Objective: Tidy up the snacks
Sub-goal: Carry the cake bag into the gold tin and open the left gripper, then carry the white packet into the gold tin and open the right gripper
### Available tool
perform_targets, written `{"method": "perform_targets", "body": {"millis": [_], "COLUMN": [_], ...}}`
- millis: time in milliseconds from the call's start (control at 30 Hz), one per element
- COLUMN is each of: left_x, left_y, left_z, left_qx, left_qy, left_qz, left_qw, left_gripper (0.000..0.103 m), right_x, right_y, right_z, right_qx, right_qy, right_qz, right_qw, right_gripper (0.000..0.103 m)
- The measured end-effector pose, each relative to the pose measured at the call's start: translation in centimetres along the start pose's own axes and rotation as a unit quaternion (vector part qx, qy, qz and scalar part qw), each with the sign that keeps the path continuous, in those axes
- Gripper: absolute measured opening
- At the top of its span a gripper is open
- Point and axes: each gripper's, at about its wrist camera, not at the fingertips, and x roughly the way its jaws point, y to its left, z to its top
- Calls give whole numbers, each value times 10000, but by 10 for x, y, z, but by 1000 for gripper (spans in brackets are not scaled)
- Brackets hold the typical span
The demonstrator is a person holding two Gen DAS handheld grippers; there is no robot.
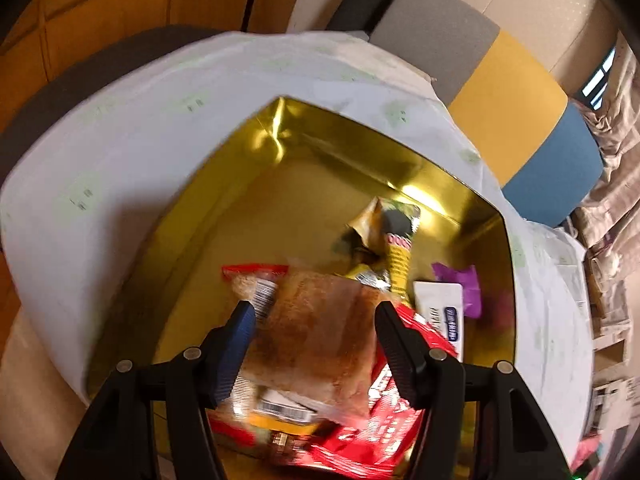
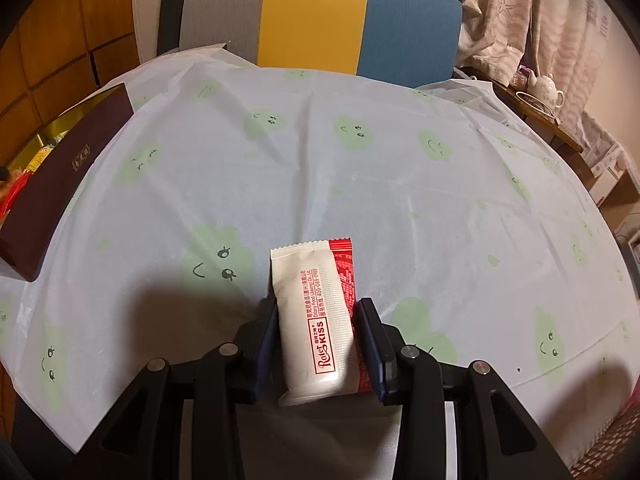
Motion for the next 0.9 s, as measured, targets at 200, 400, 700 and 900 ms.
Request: {"method": "perform_targets", "body": {"millis": [200,400,700,900], "left_x": [-41,-60,-90,-105], "left_y": [1,-4,-23,-34], "left_z": [-20,-57,-75,-82], "left_qx": [464,812,1041,1303], "left_qy": [-793,-830,-1003,-1165], "left_qz": [565,507,206,98], "left_qw": [9942,9919,9893,9846], "left_gripper": [63,63,63,63], "right_x": [0,-1,0,0], "right_y": [-1,0,2,-1], "right_z": [0,-1,3,6], "right_qx": [-2,43,-14,50], "right_qy": [6,-8,108,248], "right_qz": [-6,-12,-21,43], "right_qw": [10000,10000,9999,9997], "right_gripper": [39,39,38,37]}}
